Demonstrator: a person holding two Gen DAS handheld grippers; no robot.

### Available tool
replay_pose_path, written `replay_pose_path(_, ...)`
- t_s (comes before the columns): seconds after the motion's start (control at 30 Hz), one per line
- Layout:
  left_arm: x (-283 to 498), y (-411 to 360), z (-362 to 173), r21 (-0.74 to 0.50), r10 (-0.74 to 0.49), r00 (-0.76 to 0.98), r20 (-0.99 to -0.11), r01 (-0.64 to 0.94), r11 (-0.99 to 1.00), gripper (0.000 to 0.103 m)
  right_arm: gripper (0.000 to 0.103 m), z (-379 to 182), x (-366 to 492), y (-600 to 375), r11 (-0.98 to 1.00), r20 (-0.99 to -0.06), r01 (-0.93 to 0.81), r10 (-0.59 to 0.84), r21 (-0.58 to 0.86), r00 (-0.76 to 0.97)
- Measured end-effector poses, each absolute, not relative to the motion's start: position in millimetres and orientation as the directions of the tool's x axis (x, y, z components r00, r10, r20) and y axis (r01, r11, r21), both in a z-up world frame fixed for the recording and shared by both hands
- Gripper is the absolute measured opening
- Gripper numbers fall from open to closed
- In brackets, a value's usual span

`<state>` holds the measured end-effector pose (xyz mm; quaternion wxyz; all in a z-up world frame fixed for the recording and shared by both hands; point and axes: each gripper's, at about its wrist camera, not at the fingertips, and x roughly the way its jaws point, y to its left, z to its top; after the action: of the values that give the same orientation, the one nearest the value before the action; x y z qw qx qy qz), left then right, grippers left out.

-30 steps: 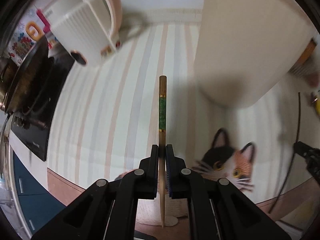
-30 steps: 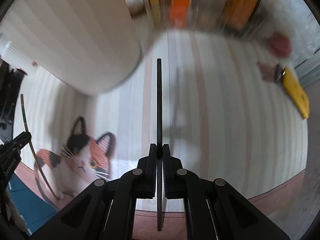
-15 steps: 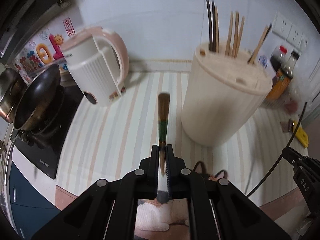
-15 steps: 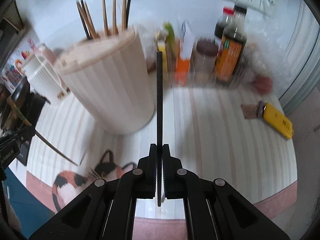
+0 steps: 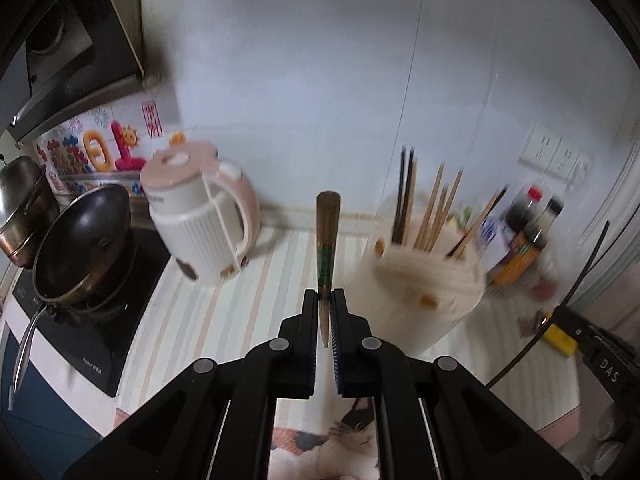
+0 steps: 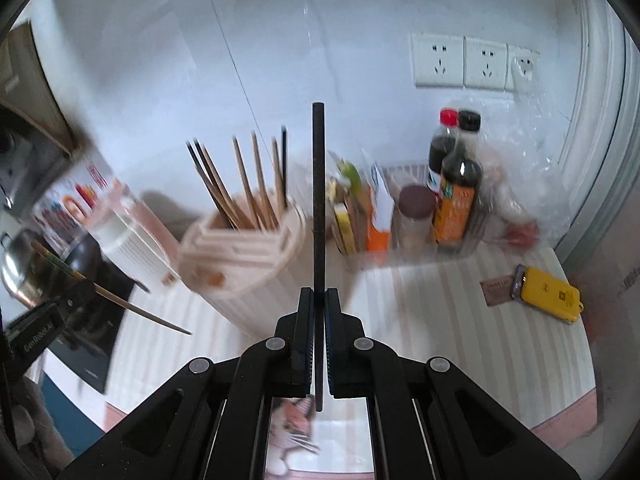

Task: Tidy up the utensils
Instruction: 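Lift both held chopsticks upright over the cream holder, then lower both chopsticks into the holder and open both tools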

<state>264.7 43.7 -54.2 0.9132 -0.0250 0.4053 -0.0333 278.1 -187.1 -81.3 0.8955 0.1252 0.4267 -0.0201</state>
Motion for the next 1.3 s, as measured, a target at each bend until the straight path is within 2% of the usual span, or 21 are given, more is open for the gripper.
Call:
replay_pose_path(0.3,284,34,13,-0.165,-0.180,0.736,-0.652,0.094,0.982,0.004,0.005,-11,300,-195,0.945,-0.682,0.121,0.127,0.304,0.720)
replay_pose_path(0.57,320,11,39,-0.164,-0.225,0.749,-0.623,0.156,0.974,0.004,0.005,24,336,-197,0.945,-0.611,0.116,0.101,0.306,0.785)
replay_pose_path(0.8,352,-4,16,-0.151,-0.236,0.694,-0.680,0.182,0.972,0.004,0.005,13,377,-194,0.947,-0.602,0.127,0.082,0.296,0.794)
replay_pose_path(1.13,386,-17,-39,-0.144,-0.231,0.571,-0.788,0.193,0.971,0.004,0.005,-35,410,-182,0.954,-0.636,0.116,0.090,0.275,0.766)
replay_pose_path(1.3,384,-17,-43,-0.161,-0.235,0.522,-0.820,0.184,0.970,0.009,0.006,-56,421,-174,0.965,-0.701,0.072,0.130,0.251,0.701)
